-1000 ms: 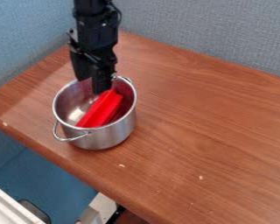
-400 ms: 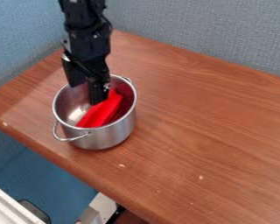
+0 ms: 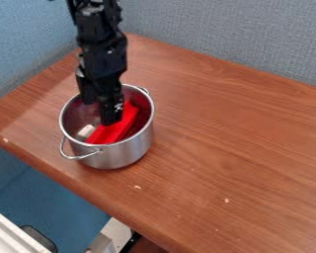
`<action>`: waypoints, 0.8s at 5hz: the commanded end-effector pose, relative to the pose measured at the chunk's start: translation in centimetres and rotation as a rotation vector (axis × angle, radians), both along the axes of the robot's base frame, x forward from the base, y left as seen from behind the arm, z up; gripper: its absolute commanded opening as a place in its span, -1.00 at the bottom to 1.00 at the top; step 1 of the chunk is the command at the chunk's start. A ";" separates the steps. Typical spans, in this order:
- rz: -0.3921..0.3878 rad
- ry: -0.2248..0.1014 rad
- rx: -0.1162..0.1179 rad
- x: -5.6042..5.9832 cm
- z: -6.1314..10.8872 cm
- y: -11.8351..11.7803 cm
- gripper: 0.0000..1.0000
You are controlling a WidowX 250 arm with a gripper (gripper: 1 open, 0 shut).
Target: Move the red object from the metal pot to the table
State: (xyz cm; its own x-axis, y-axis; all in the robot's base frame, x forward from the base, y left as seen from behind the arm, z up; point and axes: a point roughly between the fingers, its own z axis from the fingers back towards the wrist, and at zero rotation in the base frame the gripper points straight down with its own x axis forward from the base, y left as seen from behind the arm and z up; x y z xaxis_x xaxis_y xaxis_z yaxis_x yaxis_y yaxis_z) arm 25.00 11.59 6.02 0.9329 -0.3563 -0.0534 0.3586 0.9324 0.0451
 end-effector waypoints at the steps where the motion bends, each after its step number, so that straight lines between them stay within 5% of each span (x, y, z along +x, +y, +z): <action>1: -0.014 -0.031 0.026 -0.1 0.3 1.3 1.00; 4: 0.021 0.018 0.035 -0.5 -2.7 1.8 1.00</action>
State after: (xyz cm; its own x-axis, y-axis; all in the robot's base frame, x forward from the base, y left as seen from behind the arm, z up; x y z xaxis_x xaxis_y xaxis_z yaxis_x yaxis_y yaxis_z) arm 25.10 12.79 5.48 0.9359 -0.3500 -0.0403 0.3523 0.9314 0.0912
